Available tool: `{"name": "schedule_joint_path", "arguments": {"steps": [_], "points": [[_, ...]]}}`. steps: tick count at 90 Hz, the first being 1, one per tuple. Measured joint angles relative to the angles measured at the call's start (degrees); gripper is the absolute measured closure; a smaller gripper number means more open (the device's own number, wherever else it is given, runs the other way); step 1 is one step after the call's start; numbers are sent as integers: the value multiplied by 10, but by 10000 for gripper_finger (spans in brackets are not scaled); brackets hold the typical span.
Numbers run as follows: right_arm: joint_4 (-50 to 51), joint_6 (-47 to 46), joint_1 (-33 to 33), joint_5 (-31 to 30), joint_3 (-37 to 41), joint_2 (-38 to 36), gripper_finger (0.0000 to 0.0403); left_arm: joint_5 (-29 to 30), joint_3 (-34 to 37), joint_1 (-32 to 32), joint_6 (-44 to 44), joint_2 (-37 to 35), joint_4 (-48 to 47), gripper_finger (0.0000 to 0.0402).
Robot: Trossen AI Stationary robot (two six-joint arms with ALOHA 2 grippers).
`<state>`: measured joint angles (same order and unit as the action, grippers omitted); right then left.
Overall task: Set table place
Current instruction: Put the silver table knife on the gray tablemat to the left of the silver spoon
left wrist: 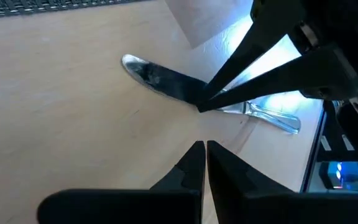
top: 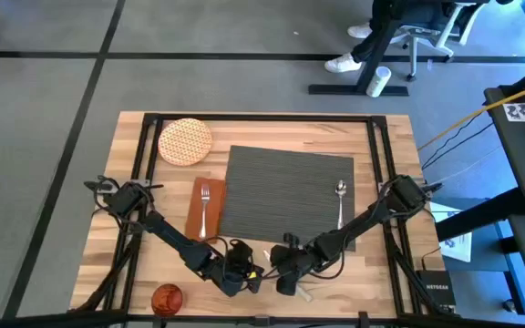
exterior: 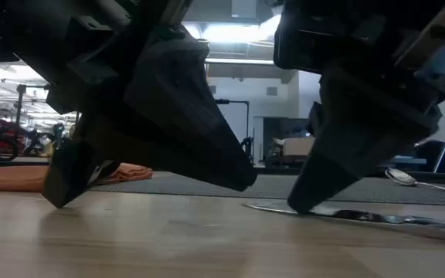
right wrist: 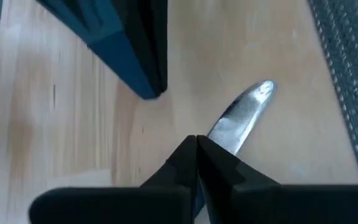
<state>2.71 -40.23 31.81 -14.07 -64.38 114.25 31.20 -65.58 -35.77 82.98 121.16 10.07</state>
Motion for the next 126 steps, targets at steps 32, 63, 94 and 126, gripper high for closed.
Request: {"name": "schedule_joint_path", "arguments": {"steps": [32,63,94,126], "points": [[112,16,21,-64,-1,-70,403,23,1,1,-37,1,1,402],[138,51,20,-32,0,-65,403,34,2,6,-87,4,117,402],[135,-21,32,1,-1,-97,403,36,0,-8,100,2,121,402],[133,-30,34,-84,-2,-129,403,7,-36,-20,281,-1,-76,402]]}}
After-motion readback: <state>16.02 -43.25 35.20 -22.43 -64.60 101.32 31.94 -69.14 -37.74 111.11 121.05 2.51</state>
